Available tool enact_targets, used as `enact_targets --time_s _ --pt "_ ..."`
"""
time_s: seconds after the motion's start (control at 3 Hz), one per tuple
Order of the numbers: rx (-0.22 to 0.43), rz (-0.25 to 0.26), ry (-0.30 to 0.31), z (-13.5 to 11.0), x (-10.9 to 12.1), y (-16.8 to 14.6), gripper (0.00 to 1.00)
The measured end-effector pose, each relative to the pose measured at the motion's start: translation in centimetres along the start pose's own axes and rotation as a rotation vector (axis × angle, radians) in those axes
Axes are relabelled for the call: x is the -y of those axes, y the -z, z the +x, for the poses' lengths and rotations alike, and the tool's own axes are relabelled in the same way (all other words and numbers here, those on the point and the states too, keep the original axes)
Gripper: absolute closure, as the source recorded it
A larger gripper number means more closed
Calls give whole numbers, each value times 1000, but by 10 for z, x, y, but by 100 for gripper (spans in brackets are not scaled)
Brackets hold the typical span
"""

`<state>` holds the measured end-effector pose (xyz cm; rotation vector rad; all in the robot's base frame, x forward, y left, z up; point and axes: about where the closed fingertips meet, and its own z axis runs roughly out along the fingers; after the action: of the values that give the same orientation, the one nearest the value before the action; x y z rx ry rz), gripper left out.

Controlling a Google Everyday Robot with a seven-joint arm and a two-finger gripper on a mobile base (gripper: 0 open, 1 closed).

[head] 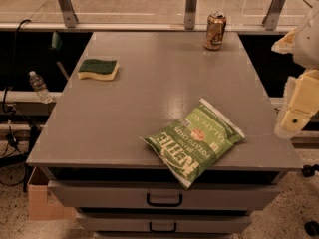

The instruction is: Move sponge near orange can

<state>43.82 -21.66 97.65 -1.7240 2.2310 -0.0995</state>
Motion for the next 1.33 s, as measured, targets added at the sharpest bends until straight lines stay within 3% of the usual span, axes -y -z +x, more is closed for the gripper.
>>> enact_targets --time_s 0.33,0.67,1.0,1.33 --pt "0 0 0 0 0 0 0" --pt "49 -4 6 -5 -1 -6 0" --pt "162 -11 41 -37 10 -31 0" --pt "293 -4 79 -96 40 -50 0"
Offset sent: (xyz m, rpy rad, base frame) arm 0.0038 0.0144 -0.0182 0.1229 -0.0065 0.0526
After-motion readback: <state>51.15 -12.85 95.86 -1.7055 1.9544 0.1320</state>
